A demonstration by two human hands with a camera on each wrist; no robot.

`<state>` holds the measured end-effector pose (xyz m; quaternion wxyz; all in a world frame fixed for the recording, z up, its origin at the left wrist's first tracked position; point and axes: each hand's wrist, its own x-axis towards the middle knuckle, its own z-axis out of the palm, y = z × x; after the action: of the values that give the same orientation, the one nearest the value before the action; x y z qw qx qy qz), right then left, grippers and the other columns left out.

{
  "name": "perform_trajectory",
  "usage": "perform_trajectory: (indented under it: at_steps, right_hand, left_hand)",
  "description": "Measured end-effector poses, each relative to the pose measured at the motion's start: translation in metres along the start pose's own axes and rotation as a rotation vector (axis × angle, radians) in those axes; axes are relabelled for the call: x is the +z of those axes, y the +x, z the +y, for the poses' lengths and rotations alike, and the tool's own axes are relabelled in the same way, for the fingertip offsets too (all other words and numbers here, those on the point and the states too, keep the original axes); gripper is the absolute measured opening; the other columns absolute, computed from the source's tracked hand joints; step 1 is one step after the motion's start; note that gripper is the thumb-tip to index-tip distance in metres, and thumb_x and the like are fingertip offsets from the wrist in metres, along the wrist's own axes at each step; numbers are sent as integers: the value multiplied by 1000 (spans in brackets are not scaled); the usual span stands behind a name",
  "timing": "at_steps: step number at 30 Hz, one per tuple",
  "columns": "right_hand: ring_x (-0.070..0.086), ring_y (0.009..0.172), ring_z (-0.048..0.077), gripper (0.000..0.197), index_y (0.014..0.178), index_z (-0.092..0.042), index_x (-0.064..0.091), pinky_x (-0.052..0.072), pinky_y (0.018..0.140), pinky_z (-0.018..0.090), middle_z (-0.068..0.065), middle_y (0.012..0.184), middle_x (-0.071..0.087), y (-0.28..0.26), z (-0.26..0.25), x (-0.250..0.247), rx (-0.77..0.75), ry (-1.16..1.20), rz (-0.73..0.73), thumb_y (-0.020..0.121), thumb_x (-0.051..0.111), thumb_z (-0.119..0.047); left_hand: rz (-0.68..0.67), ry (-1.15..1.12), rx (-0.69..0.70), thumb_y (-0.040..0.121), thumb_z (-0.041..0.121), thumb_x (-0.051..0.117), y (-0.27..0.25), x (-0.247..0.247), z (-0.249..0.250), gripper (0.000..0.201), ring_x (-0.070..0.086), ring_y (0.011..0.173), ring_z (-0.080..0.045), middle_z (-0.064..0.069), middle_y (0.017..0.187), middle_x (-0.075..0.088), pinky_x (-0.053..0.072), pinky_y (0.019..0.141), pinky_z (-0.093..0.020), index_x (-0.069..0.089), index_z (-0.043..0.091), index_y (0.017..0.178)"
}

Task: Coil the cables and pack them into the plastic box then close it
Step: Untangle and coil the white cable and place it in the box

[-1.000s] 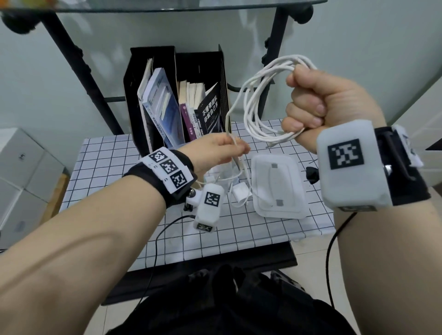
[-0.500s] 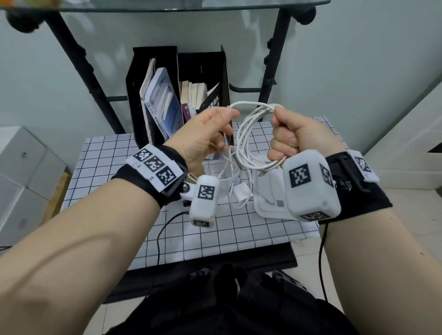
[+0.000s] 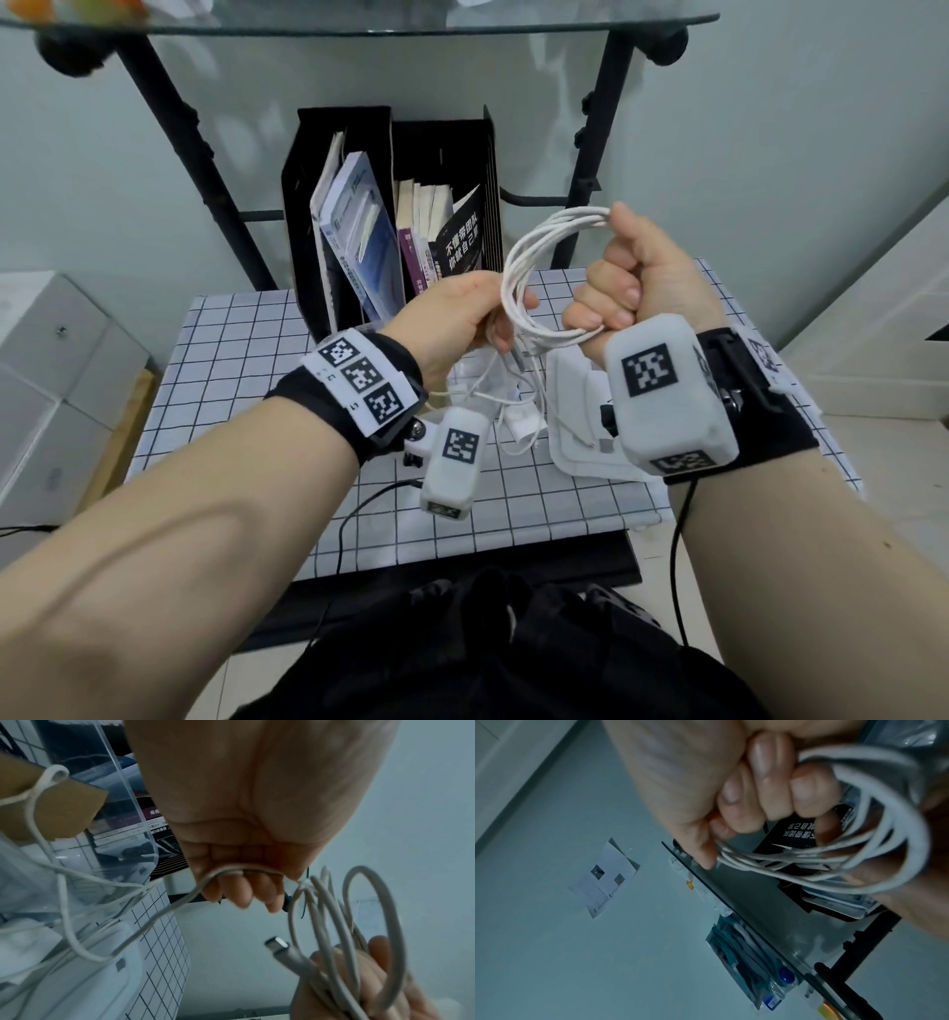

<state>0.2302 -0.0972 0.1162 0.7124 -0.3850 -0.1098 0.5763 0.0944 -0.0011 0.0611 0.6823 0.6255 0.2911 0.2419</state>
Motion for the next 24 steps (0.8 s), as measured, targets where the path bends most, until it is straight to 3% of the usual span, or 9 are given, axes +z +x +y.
perform_trajectory:
  at_steps: [4, 7, 11, 13, 16, 18, 19, 21, 24]
  right_hand:
    - [12, 31, 12, 57, 47, -22, 25, 16, 38, 20, -5, 36, 17, 2, -10, -2, -84, 77, 73, 93, 56, -38]
    - [12, 32, 13, 55, 50, -22, 29, 18, 41, 19, -5, 37, 18, 5, -24, -8, -181, 136, 163, 95, 52, -42]
    - [15, 36, 14, 44, 57, -20, 33, 25, 44, 19, -3, 44, 22, 5, -36, -16, -282, 188, 221, 98, 42, -35]
    - [16, 42, 15, 30, 60, -19, 35, 27, 46, 20, -1, 53, 23, 4, -35, -20, -302, 211, 202, 89, 41, -21]
    - [23, 43, 15, 12, 64, -17, 36, 31, 49, 21, 0, 56, 28, 8, -28, -22, -300, 149, 191, 70, 45, -13]
    - [27, 42, 15, 16, 67, -16, 38, 33, 50, 22, 0, 54, 32, 15, -22, -26, -269, 86, 225, 81, 43, -10]
    - [29, 42, 15, 19, 70, -15, 39, 34, 51, 23, 0, 53, 34, 19, -19, -28, -251, 53, 241, 88, 41, -10]
    - [32, 43, 16, 18, 74, -13, 43, 37, 51, 23, 1, 53, 37, 27, -11, -33, -203, -24, 246, 92, 43, -10]
    - [37, 43, 16, 13, 81, -11, 49, 41, 53, 26, 1, 52, 44, 33, 3, -36, -91, -200, 171, 94, 48, -12]
  left_hand:
    - [-84, 124, -74, 99, 24, 45, -8, -6, -12, 26, 60, 70, -16, -1, 70, 62, 47, 81, -34, 65, 9, 93]
    - [-119, 258, -140, 99, 24, 45, -17, -8, -27, 24, 57, 64, -11, 2, 66, 61, 49, 79, -28, 65, 13, 89]
    - [-130, 359, -153, 97, 26, 49, -23, -10, -41, 24, 54, 63, -12, 5, 62, 59, 48, 88, -35, 70, 18, 90]
    - [-132, 388, -154, 95, 28, 53, -25, -8, -35, 22, 52, 62, -9, 9, 60, 58, 48, 81, -31, 73, 18, 93]
    - [-148, 436, -123, 93, 24, 58, -27, -4, -18, 19, 46, 51, 5, 20, 52, 55, 40, 61, -11, 73, 15, 97]
    - [-174, 441, -114, 94, 19, 56, -29, -3, -7, 18, 46, 43, 10, 24, 49, 56, 34, 51, -3, 70, 11, 101]
    - [-193, 439, -96, 94, 19, 56, -29, -3, -2, 18, 50, 47, 13, 25, 54, 61, 35, 54, -2, 71, 12, 102]
    - [-206, 444, -43, 92, 26, 59, -28, -3, 4, 17, 59, 71, 14, 21, 79, 71, 40, 76, -8, 73, 19, 99]
    - [-204, 430, 13, 91, 25, 61, -23, -3, 9, 17, 65, 92, 1, 6, 95, 73, 44, 90, -17, 75, 16, 95]
